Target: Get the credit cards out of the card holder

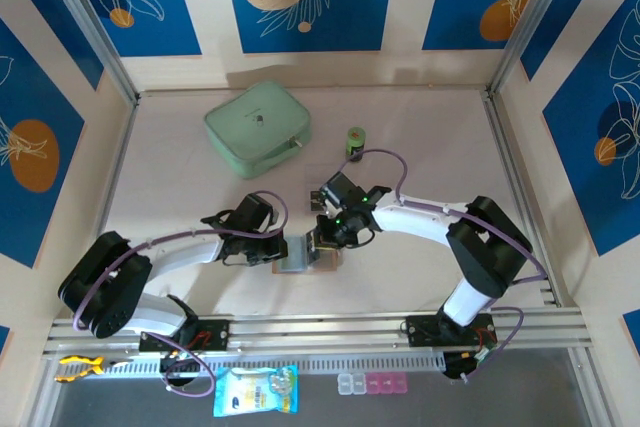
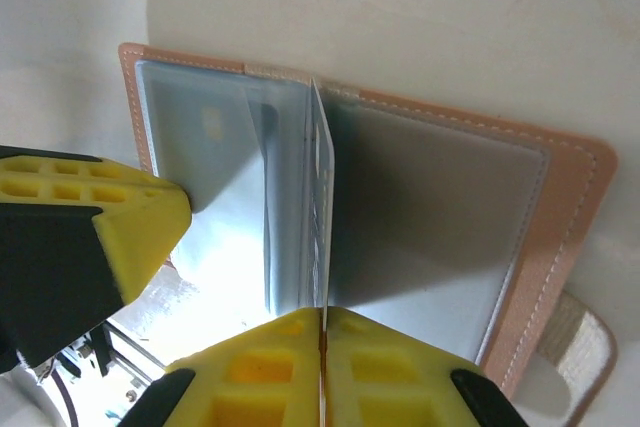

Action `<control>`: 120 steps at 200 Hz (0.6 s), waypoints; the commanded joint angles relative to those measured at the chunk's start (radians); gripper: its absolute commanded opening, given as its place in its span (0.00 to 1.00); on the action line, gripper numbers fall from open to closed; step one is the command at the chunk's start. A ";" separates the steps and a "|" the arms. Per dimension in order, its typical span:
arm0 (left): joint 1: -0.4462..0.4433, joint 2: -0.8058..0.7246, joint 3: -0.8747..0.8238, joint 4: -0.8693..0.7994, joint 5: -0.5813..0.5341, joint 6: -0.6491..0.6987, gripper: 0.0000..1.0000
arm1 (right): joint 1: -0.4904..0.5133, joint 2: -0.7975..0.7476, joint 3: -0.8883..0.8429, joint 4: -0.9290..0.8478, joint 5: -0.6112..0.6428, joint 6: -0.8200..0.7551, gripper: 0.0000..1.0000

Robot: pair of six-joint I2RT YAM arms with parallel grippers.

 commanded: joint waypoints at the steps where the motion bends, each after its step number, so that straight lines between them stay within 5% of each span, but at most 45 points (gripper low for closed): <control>1: -0.003 0.016 -0.029 -0.031 -0.012 0.017 0.01 | 0.017 0.025 0.040 -0.091 0.042 -0.034 0.09; 120: -0.005 0.026 -0.035 -0.015 -0.008 0.021 0.01 | 0.022 0.052 0.053 -0.019 0.101 0.019 0.16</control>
